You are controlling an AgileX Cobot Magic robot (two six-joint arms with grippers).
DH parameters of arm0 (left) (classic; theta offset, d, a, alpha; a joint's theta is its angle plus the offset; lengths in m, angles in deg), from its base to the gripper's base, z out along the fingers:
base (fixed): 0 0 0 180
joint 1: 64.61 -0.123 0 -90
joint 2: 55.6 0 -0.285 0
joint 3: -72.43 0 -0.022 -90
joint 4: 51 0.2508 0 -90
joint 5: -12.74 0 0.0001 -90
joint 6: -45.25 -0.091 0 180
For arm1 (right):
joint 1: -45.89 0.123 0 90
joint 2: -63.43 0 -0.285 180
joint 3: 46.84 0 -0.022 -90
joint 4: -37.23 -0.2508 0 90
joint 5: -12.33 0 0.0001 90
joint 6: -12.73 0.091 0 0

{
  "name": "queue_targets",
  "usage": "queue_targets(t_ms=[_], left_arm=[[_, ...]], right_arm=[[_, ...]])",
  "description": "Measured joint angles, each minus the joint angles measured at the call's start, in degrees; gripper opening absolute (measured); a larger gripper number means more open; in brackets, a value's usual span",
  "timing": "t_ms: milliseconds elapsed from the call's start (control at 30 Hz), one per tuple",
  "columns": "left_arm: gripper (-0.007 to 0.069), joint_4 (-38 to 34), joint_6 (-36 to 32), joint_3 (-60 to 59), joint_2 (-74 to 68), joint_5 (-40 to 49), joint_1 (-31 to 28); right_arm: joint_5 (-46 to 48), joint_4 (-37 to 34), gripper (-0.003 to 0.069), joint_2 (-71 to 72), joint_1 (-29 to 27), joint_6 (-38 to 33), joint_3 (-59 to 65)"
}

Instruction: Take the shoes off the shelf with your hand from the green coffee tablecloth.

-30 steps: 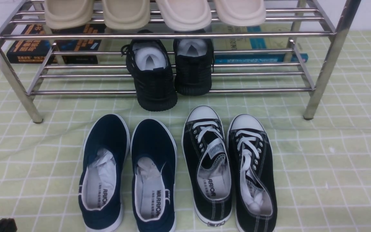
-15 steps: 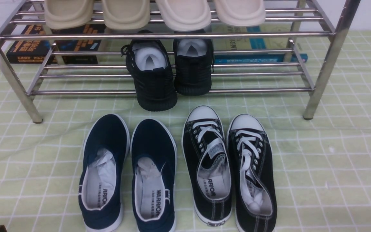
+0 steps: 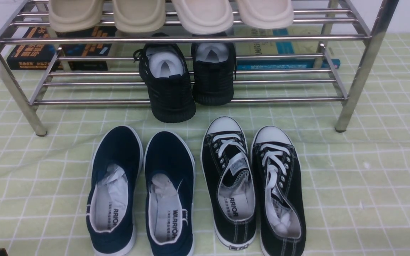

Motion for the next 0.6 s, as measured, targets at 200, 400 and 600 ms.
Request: queue_targets(t_ms=[200, 400, 600], left_arm=[[0.0089, 0.00, 0.00, 0.00, 0.00, 0.00, 0.00], [0.0097, 0.00, 0.00, 0.00, 0.00, 0.00, 0.00], [0.0106, 0.00, 0.00, 0.00, 0.00, 0.00, 0.00]], right_arm=[[0.00, 0.00, 0.0237, 0.00, 0.00, 0.00, 0.00], [0.00, 0.00, 0.0237, 0.00, 0.00, 0.00, 0.00], [0.00, 0.00, 0.0237, 0.00, 0.00, 0.00, 0.00]])
